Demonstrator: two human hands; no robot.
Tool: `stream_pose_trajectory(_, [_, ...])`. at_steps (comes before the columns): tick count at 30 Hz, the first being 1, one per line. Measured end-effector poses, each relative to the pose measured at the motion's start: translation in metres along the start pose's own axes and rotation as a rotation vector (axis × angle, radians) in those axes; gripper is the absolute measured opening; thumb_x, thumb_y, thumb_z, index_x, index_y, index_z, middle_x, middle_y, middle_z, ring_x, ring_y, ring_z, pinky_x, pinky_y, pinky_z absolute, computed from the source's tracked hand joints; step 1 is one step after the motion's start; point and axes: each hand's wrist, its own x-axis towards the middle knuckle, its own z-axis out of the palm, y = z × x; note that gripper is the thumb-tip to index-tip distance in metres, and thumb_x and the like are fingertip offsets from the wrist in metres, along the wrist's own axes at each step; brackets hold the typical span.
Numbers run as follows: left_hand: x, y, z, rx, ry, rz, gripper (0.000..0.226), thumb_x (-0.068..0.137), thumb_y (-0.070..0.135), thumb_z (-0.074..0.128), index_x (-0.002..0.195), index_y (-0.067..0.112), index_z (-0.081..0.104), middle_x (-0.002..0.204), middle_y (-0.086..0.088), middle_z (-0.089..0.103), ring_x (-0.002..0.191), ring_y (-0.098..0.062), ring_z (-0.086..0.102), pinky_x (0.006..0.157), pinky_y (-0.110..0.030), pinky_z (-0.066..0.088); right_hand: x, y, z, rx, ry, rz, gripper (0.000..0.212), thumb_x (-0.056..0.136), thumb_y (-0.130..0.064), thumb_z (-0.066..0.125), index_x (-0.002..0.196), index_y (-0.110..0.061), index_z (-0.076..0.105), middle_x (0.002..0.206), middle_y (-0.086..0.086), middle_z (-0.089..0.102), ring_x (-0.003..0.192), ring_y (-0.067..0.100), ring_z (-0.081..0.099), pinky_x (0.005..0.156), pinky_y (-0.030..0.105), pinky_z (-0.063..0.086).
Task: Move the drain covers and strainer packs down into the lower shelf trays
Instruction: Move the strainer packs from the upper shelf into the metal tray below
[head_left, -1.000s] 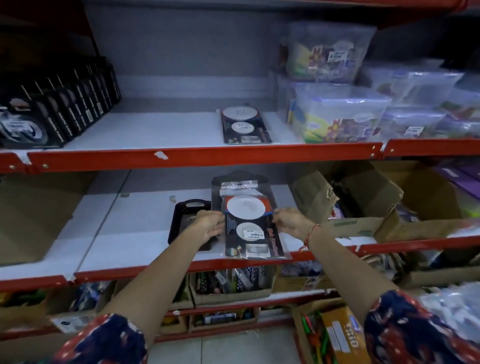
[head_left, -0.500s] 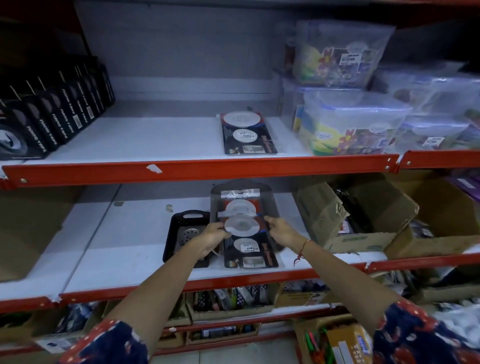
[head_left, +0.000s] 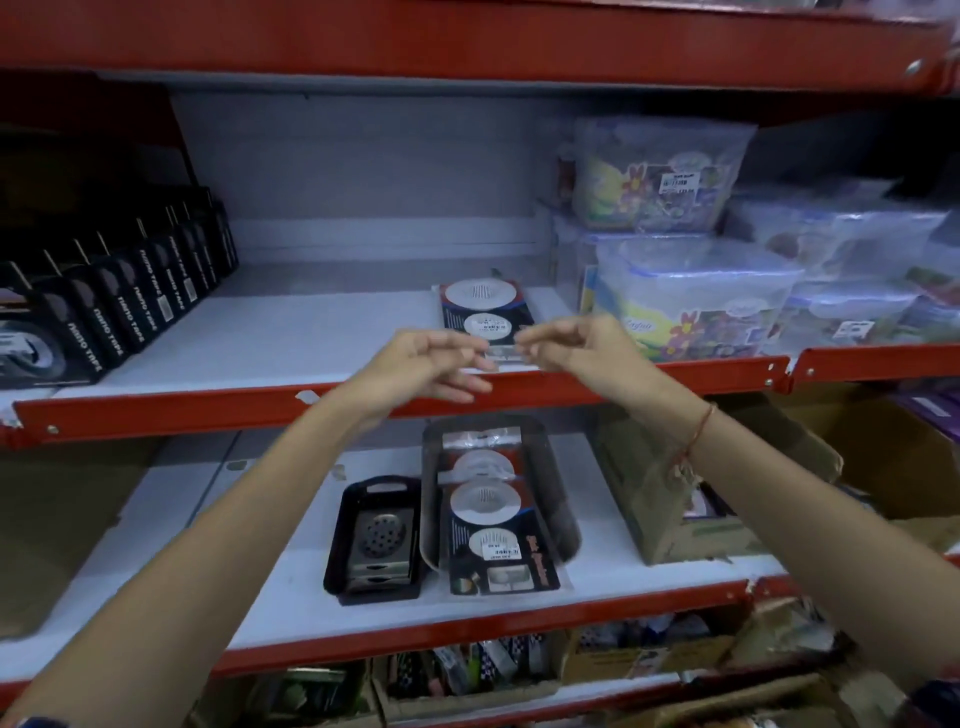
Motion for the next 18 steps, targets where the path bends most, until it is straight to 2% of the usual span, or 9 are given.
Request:
stream_pose_trajectory(2, [0.025, 0.016, -0.013, 0.020, 0.118, -0.006, 0.024, 0.096, 0.007, 0.049, 0.117, 0.002, 0.061, 0.104, -0.010, 0.071, 0.086, -0.019, 0.072, 0.073, -0.023, 0.060, 0.030, -0.008, -0.008, 0.031, 0.085, 0.026, 0.019, 0.088, 0.001, 0.057, 0.104, -0.001, 0.069, 0.097, 0.015, 0.070, 0.086, 0.020, 0.067, 0.086, 0.028, 0.055])
stream_pose_trajectory(5, [0.070, 0.019, -0.036, 0.040, 0.303, -0.117, 0.020, 0.091, 0.003, 0.055, 0.110, 0.000, 0.061, 0.109, -0.015, 0.065, 0.087, -0.023, 0.065, 0.074, -0.027, 0.057, 0.083, -0.005, -0.022, 0.150, 0.205, 0.157, 0.018, 0.088, 0.004, 0.055, 0.102, 0.009, 0.066, 0.091, 0.018, 0.066, 0.064, 0.011, 0.064, 0.065, 0.015, 0.055])
stream_pose_trajectory(7, [0.094, 0.013, -0.047, 0.031, 0.401, -0.220, 0.015, 0.091, 0.001, 0.053, 0.106, 0.002, 0.057, 0.105, -0.018, 0.059, 0.076, -0.023, 0.060, 0.074, -0.033, 0.054, 0.115, 0.008, -0.029, 0.154, 0.254, 0.240, 0.012, 0.086, 0.003, 0.056, 0.081, -0.005, 0.064, 0.093, 0.024, 0.064, 0.064, 0.015, 0.061, 0.069, 0.024, 0.055])
stream_pose_trajectory(9, [0.114, 0.005, -0.052, 0.041, 0.459, -0.331, 0.025, 0.092, 0.001, 0.052, 0.117, -0.004, 0.053, 0.094, -0.019, 0.055, 0.073, -0.026, 0.056, 0.077, -0.037, 0.052, 0.146, 0.031, -0.034, 0.044, 0.248, 0.348, 0.023, 0.086, -0.002, 0.054, 0.070, -0.018, 0.048, 0.088, 0.013, 0.058, 0.071, 0.017, 0.055, 0.074, 0.031, 0.053])
stream_pose_trajectory(10, [0.121, 0.000, -0.054, 0.051, 0.480, -0.371, 0.032, 0.092, 0.000, 0.053, 0.123, -0.007, 0.050, 0.089, -0.019, 0.053, 0.076, -0.028, 0.055, 0.082, -0.037, 0.051, 0.157, 0.044, -0.035, -0.011, 0.259, 0.403, 0.025, 0.089, -0.005, 0.051, 0.069, -0.018, 0.044, 0.080, 0.008, 0.053, 0.066, 0.016, 0.051, 0.068, 0.029, 0.050])
stream_pose_trajectory(11, [0.127, -0.004, -0.055, 0.052, 0.492, -0.401, 0.037, 0.091, -0.001, 0.053, 0.127, -0.008, 0.048, 0.091, -0.019, 0.054, 0.075, -0.029, 0.054, 0.085, -0.039, 0.050, 0.166, 0.053, -0.033, -0.063, 0.280, 0.454, 0.024, 0.091, -0.008, 0.048, 0.070, -0.017, 0.043, 0.074, 0.006, 0.048, 0.061, 0.015, 0.046, 0.060, 0.026, 0.045])
stream_pose_trajectory(13, [0.138, -0.009, -0.058, 0.026, 0.506, -0.437, 0.040, 0.091, -0.003, 0.053, 0.130, -0.006, 0.046, 0.114, -0.024, 0.056, 0.076, -0.030, 0.055, 0.087, -0.040, 0.049, 0.173, 0.062, -0.025, -0.105, 0.267, 0.535, 0.021, 0.096, -0.013, 0.042, 0.075, -0.013, 0.043, 0.068, 0.007, 0.041, 0.055, 0.017, 0.037, 0.051, 0.024, 0.035])
stream_pose_trajectory(15, [0.145, -0.015, -0.059, -0.032, 0.512, -0.473, 0.035, 0.092, -0.006, 0.050, 0.127, -0.003, 0.047, 0.117, -0.024, 0.055, 0.089, -0.034, 0.058, 0.090, -0.040, 0.048, 0.173, 0.060, -0.018, -0.094, 0.246, 0.577, 0.022, 0.097, -0.012, 0.039, 0.075, -0.011, 0.043, 0.068, 0.008, 0.039, 0.056, 0.019, 0.037, 0.050, 0.026, 0.034])
stream_pose_trajectory(18, [0.156, -0.021, -0.052, -0.175, 0.510, -0.516, 0.011, 0.094, -0.010, 0.041, 0.101, -0.004, 0.048, 0.082, -0.019, 0.055, 0.072, -0.028, 0.058, 0.090, -0.043, 0.050, 0.177, 0.062, -0.016, 0.014, 0.187, 0.602, 0.023, 0.093, -0.006, 0.042, 0.071, -0.012, 0.043, 0.078, 0.008, 0.047, 0.067, 0.020, 0.049, 0.070, 0.032, 0.049])
